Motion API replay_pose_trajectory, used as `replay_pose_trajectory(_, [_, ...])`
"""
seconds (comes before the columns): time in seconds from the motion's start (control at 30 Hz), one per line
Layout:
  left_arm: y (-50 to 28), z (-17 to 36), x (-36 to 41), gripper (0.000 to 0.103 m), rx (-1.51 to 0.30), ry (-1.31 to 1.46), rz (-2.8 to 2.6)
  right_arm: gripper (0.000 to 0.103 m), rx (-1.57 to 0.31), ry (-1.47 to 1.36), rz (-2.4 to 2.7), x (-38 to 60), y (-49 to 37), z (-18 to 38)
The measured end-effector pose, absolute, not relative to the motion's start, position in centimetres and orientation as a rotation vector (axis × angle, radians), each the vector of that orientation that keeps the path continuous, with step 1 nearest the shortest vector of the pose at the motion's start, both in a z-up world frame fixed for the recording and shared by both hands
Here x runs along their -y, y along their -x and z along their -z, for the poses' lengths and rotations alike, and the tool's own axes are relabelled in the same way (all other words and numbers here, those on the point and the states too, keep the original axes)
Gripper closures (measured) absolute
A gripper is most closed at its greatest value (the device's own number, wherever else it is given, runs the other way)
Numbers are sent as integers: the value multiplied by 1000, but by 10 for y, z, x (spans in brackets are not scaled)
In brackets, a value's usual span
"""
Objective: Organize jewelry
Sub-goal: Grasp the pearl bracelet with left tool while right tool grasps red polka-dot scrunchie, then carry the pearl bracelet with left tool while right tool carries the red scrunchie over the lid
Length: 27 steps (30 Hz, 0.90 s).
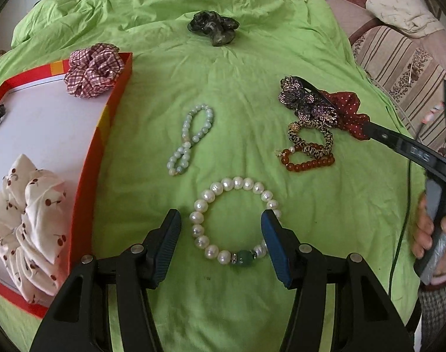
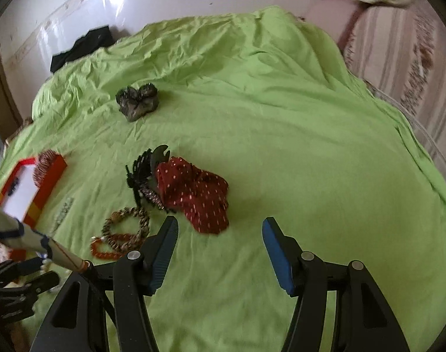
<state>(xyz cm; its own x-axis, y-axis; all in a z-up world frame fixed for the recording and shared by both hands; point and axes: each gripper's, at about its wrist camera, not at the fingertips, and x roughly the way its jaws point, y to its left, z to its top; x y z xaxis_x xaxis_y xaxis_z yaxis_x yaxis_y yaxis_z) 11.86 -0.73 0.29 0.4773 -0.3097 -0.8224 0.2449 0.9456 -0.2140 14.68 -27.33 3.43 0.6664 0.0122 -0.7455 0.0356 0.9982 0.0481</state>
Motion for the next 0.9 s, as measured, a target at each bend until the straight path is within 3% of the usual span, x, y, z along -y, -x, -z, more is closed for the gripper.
replay_pose_trajectory(0.23, [-119, 0, 8, 47, -1004, 80, 342, 43, -860, -1, 21, 262, -162, -19])
replay_pose_trajectory(0.27, [-118, 0, 8, 47, -1002, 76, 341, 55, -864, 3, 17, 261, -162, -19])
replay_pose_trajectory(0.3, [-118, 0, 9, 51, -999, 71, 337, 76, -874, 5, 7, 261, -163, -18])
replay_pose_trajectory(0.33, [-117, 0, 10, 58, -998, 62, 333, 85, -889, 6, -9, 260, -163, -17])
replay_pose_trajectory(0.37, [-115, -1, 11, 80, -996, 41, 327, 91, -895, 3, -19, 259, -161, -16])
replay_pose_trajectory(0.4, [-113, -2, 13, 93, -994, 8, 318, 93, -895, -3, -24, 260, -159, -17])
replay_pose_trajectory(0.9, [-57, -84, -8, 94, -851, 73, 382, 95, -811, -134, -31, 282, -84, -81])
